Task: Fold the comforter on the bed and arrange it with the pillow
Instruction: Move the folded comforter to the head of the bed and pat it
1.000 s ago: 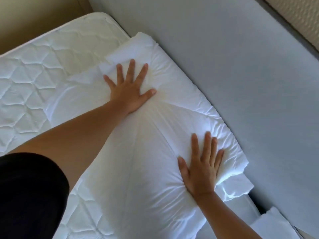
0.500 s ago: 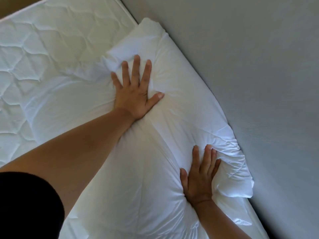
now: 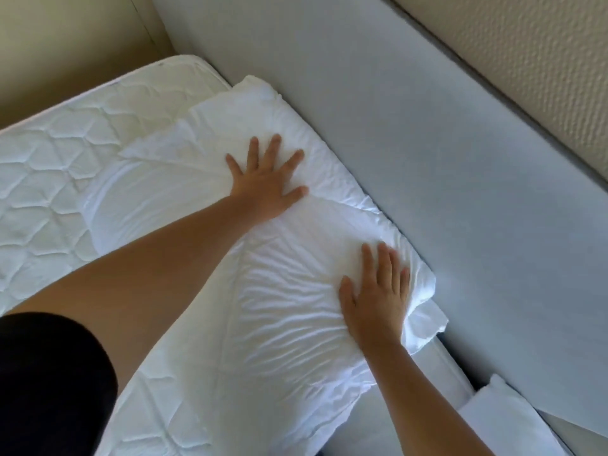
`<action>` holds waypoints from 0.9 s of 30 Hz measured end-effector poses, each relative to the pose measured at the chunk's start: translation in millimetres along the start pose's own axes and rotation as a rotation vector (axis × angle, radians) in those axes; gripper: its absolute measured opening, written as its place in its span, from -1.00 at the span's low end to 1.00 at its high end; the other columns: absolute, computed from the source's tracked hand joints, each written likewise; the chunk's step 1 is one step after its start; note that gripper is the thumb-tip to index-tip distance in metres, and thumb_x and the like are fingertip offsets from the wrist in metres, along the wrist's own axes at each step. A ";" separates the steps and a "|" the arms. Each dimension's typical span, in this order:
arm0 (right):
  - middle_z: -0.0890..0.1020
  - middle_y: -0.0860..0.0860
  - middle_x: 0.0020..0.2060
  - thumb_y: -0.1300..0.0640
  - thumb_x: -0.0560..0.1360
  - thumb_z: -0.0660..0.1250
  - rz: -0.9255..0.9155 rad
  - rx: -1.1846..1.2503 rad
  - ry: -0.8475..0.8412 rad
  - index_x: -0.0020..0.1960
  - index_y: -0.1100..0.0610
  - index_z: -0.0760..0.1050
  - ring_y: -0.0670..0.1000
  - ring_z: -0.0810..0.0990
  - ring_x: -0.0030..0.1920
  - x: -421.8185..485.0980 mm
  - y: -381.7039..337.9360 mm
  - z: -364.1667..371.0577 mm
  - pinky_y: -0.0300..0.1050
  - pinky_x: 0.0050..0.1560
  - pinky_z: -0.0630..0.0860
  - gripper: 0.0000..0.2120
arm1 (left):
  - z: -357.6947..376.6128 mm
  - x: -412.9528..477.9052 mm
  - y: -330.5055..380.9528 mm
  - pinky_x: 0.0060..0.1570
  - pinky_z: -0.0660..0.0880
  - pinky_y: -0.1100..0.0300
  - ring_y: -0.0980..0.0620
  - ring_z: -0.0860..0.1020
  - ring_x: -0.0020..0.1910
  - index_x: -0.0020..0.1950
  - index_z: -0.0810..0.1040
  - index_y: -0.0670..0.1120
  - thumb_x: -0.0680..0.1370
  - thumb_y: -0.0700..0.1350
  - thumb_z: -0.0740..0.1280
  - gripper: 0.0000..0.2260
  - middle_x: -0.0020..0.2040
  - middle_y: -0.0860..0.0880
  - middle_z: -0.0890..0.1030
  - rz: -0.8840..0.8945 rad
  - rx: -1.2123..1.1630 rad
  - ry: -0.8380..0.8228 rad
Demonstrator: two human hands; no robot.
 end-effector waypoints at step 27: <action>-0.05 0.26 0.61 -0.46 0.49 0.05 -0.238 -0.108 -0.316 0.63 0.15 -0.06 0.33 -0.17 0.59 -33.1 -143.0 -46.3 0.49 0.44 -0.17 -0.05 | -8.4 -101.8 -37.9 0.45 -0.20 -0.42 -0.07 -0.13 0.62 0.63 -0.01 0.11 0.63 0.19 0.15 -0.37 0.65 -0.01 -0.03 -0.071 -0.175 0.059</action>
Point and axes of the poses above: each hand's wrist, its own x-axis towards the middle knuckle, its own z-axis out of the palm, y = z × x, the point moved 8 cm from there along x, towards the middle knuckle
